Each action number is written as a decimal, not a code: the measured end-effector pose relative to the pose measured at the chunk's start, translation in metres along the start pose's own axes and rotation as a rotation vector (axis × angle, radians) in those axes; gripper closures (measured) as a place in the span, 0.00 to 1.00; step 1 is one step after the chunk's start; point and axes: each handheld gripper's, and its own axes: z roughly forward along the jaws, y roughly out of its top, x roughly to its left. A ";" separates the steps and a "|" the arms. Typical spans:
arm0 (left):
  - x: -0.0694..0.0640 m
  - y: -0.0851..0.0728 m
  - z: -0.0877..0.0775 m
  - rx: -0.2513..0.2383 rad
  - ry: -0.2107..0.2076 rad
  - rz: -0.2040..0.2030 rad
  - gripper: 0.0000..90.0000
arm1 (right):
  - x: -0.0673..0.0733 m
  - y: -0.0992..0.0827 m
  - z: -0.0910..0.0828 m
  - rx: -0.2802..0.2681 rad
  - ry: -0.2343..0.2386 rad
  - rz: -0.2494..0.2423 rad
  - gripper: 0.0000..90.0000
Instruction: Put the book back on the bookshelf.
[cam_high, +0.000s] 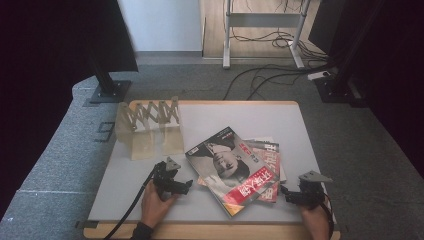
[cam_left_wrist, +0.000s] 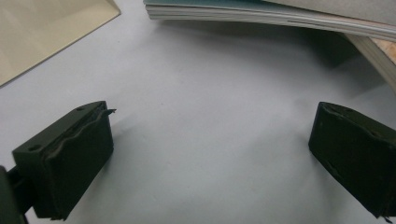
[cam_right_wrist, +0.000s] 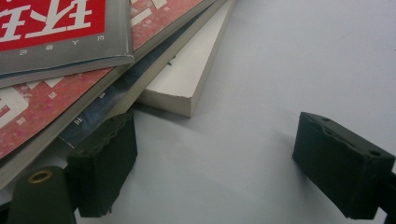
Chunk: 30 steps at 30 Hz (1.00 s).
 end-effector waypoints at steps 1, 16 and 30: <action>0.000 0.000 0.000 0.000 0.000 0.000 0.00 | 0.000 0.000 0.000 0.000 0.000 0.000 0.15; 0.001 0.001 0.000 0.003 -0.003 -0.002 0.00 | 0.001 0.001 0.000 0.004 -0.003 0.003 0.15; -0.002 0.031 -0.035 0.003 -0.004 0.142 0.00 | -0.001 0.005 -0.030 -0.061 0.023 -0.015 0.02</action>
